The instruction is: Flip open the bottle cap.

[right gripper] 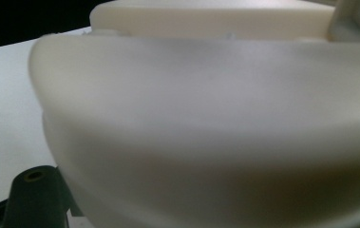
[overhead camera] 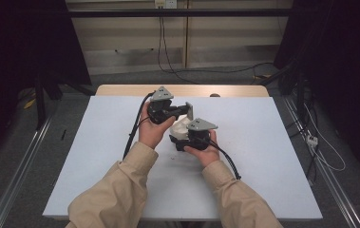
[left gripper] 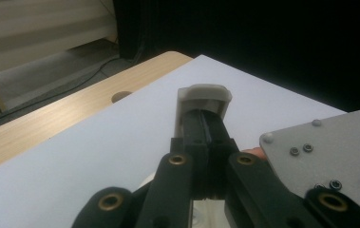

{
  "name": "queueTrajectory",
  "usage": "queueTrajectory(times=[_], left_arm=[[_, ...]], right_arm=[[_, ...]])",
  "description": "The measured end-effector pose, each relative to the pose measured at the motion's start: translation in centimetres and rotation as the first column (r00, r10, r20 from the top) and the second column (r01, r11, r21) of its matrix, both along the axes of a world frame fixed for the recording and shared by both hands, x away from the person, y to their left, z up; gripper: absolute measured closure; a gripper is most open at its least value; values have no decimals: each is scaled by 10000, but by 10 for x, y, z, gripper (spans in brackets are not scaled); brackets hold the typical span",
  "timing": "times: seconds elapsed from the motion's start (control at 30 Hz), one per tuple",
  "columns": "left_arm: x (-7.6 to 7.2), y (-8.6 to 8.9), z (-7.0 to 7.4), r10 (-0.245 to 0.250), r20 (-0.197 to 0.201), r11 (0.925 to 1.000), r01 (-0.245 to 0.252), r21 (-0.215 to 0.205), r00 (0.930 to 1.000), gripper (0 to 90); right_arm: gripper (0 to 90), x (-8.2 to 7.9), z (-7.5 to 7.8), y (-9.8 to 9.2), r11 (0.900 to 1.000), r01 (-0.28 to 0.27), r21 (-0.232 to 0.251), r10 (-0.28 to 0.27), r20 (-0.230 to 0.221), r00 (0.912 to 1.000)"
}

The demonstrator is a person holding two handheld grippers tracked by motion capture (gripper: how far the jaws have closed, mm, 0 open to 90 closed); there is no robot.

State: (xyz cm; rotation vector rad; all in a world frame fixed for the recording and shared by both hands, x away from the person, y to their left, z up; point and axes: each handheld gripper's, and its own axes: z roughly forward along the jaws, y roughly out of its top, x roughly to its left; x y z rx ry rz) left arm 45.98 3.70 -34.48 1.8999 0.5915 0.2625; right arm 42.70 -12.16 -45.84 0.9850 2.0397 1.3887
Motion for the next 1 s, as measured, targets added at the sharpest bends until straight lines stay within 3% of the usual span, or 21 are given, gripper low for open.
queueTrajectory(times=[1.0], left_arm=[[13,-11,-3,-148,-86,9999,148,-42,9999,900]], right_arm=[[187,0,0,0,10000,-20,-23,20,-31,10000]])
